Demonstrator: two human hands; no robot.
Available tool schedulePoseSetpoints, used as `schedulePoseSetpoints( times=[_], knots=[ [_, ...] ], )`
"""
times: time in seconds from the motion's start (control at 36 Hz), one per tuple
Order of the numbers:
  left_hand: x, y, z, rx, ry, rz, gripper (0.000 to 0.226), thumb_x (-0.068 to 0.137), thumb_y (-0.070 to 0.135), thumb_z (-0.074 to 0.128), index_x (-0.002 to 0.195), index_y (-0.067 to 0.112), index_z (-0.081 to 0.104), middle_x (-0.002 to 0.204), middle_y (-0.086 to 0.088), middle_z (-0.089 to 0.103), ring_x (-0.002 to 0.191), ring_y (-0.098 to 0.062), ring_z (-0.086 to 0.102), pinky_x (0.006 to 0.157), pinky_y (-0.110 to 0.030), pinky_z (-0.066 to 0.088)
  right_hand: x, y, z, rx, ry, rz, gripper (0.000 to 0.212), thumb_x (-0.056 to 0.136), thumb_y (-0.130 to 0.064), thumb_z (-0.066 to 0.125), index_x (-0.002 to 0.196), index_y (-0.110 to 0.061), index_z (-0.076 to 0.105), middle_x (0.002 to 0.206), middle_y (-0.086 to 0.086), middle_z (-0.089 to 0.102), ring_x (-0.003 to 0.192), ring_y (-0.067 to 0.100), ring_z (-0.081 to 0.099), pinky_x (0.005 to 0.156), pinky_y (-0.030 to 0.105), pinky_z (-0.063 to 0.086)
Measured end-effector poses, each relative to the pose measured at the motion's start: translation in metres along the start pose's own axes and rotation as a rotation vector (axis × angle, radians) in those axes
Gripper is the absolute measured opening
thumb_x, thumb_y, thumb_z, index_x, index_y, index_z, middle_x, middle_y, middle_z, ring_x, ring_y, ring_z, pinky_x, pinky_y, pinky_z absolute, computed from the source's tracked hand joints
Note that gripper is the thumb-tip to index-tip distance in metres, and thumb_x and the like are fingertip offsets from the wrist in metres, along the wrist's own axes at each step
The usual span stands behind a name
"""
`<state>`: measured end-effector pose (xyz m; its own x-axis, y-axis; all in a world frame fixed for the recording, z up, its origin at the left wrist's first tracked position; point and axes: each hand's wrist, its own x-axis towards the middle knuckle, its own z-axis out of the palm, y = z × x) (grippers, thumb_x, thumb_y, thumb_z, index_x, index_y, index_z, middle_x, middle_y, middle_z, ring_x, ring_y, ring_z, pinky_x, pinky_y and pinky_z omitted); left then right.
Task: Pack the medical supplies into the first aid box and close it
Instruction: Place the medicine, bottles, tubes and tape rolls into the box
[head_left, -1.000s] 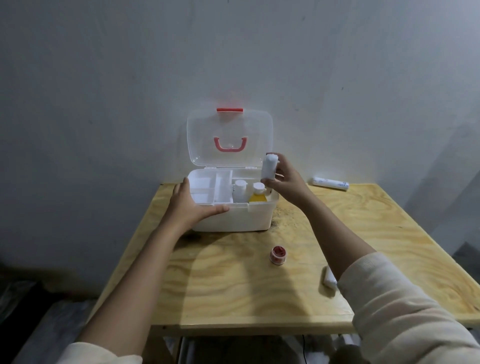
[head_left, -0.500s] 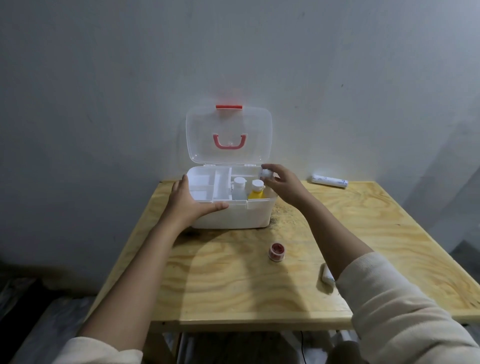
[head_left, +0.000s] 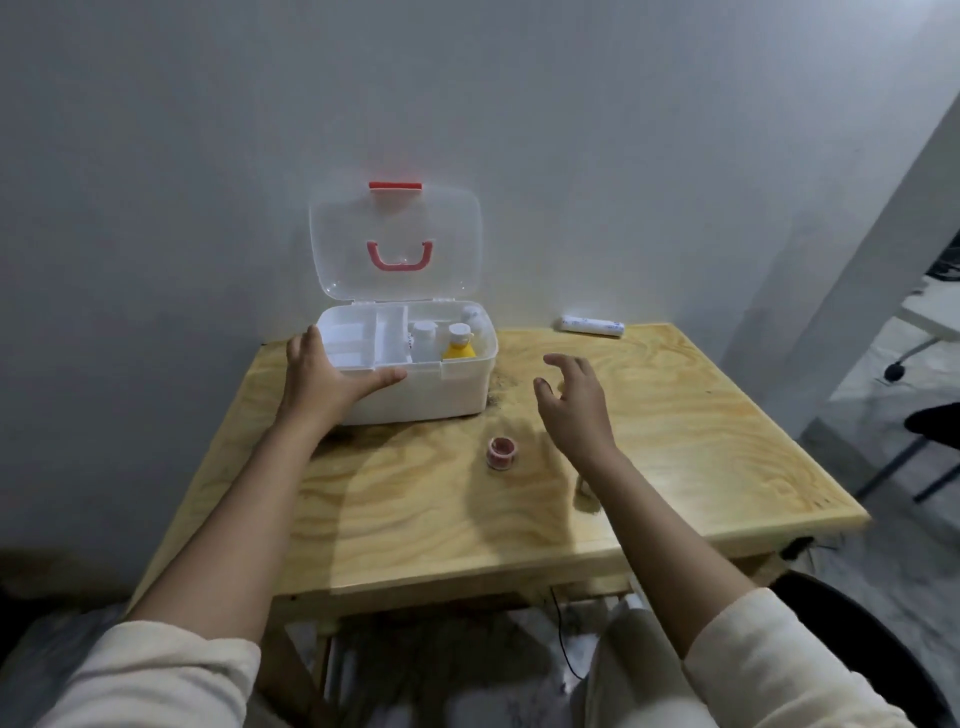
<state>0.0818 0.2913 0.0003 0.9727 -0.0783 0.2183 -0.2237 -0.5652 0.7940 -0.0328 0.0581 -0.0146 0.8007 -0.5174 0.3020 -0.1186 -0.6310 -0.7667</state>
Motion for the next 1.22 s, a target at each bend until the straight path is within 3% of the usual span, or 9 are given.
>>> schedulePoseSetpoints(
  times=[0.14,0.33,0.56,0.78,1.0,1.22],
  knots=[
    [-0.005,0.004,0.004,-0.046,0.02,-0.051,0.115,0.06,0.049,0.088,0.15,0.011,0.027,0.153,-0.011,0.03,0.141,-0.026,0.031,0.111,-0.039,0.033,-0.05,0.019,-0.006,-0.253,0.046,0.057,0.04,0.089,-0.025,0.049,0.127,-0.013,0.048,0.137,0.008,0.043,0.126,0.025,0.042,0.102,0.04,0.04],
    [-0.007,0.003,0.007,-0.125,0.019,-0.075,0.122,0.061,0.052,0.087,0.154,0.011,0.019,0.157,-0.01,0.024,0.145,-0.026,0.026,0.115,-0.041,0.031,-0.076,0.042,-0.016,-0.441,0.003,0.099,0.04,0.095,-0.024,0.041,0.129,-0.003,0.043,0.14,0.015,0.041,0.129,0.029,0.039,0.104,0.037,0.037],
    [0.001,0.005,0.006,-0.069,0.05,-0.05,0.115,0.058,0.07,0.076,0.146,0.008,0.036,0.151,-0.012,0.037,0.139,-0.029,0.035,0.108,-0.042,0.037,-0.028,0.084,-0.047,-0.399,-0.009,0.123,0.045,0.098,-0.023,0.036,0.14,-0.006,0.033,0.142,0.014,0.042,0.129,0.03,0.041,0.104,0.038,0.035],
    [0.019,-0.002,0.001,0.126,-0.007,-0.048,0.138,0.03,0.098,0.059,0.142,0.02,0.044,0.142,-0.008,0.048,0.132,-0.029,0.043,0.104,-0.05,0.043,0.051,0.119,-0.056,-0.444,0.009,0.16,0.048,0.096,-0.026,0.036,0.14,-0.006,0.032,0.141,0.017,0.042,0.127,0.035,0.042,0.104,0.041,0.033],
    [0.025,-0.004,0.002,0.161,0.004,-0.006,0.117,0.038,0.09,0.061,0.136,0.027,0.05,0.137,-0.006,0.052,0.124,-0.029,0.049,0.092,-0.044,0.045,0.125,0.13,-0.034,-0.411,-0.096,0.034,0.054,0.096,-0.035,0.036,0.144,-0.013,0.025,0.152,0.011,0.025,0.139,0.029,0.026,0.114,0.041,0.023],
    [0.027,0.0,0.006,0.152,0.024,0.002,0.102,0.041,0.083,0.059,0.121,0.019,0.056,0.127,-0.005,0.053,0.109,-0.023,0.049,0.082,-0.038,0.039,0.168,0.129,-0.013,-0.413,-0.146,-0.064,0.056,0.093,-0.031,0.045,0.143,-0.011,0.029,0.15,0.012,0.026,0.14,0.026,0.025,0.115,0.037,0.021]
  ],
)
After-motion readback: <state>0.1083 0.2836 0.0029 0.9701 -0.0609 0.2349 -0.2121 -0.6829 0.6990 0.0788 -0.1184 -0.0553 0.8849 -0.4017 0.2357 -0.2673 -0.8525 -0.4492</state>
